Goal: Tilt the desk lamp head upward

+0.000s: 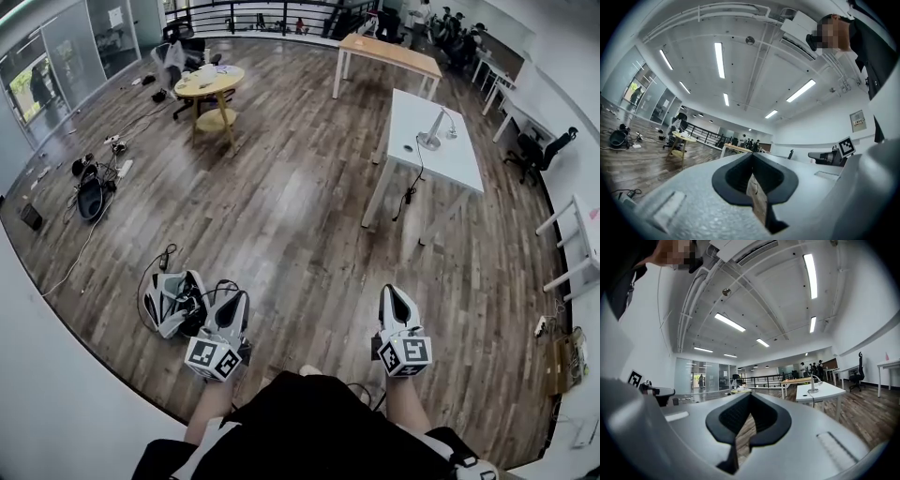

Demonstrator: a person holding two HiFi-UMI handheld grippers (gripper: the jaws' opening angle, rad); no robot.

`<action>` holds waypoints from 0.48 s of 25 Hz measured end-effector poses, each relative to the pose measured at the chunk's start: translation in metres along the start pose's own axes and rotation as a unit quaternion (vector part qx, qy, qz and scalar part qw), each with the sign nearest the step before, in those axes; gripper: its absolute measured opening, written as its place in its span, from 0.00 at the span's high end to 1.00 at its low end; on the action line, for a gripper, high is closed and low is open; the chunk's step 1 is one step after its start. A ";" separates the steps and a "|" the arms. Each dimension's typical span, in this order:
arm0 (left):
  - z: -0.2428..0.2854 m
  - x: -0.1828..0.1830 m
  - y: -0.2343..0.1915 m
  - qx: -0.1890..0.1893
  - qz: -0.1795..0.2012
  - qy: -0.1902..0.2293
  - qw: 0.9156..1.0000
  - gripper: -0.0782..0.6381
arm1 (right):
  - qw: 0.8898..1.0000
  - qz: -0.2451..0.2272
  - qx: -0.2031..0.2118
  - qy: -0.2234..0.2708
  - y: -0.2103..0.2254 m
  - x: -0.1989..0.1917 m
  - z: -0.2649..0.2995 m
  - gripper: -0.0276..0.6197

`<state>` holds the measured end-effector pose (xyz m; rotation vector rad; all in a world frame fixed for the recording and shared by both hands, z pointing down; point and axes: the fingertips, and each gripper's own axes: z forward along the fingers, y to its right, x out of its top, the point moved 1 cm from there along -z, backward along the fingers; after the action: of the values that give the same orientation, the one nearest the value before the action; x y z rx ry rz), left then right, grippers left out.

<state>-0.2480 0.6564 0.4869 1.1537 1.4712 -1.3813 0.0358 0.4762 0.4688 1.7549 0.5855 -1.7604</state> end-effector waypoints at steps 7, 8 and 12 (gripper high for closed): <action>-0.009 -0.017 0.012 -0.019 -0.009 -0.022 1.000 0.89 | 0.999 -0.010 -0.036 -0.016 0.006 -0.008 -0.035 0.95; -0.009 -0.022 0.013 -0.025 -0.009 -0.024 0.999 0.89 | 0.999 -0.012 -0.040 -0.019 0.007 -0.009 -0.039 0.95; -0.003 -0.024 0.021 -0.045 -0.007 -0.023 0.999 0.89 | 0.998 -0.023 -0.049 -0.017 0.009 -0.006 -0.052 0.95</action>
<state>-0.2214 0.6569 0.5050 1.0499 1.4959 -1.3285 0.0806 0.5048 0.4735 1.6529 0.6903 -1.7589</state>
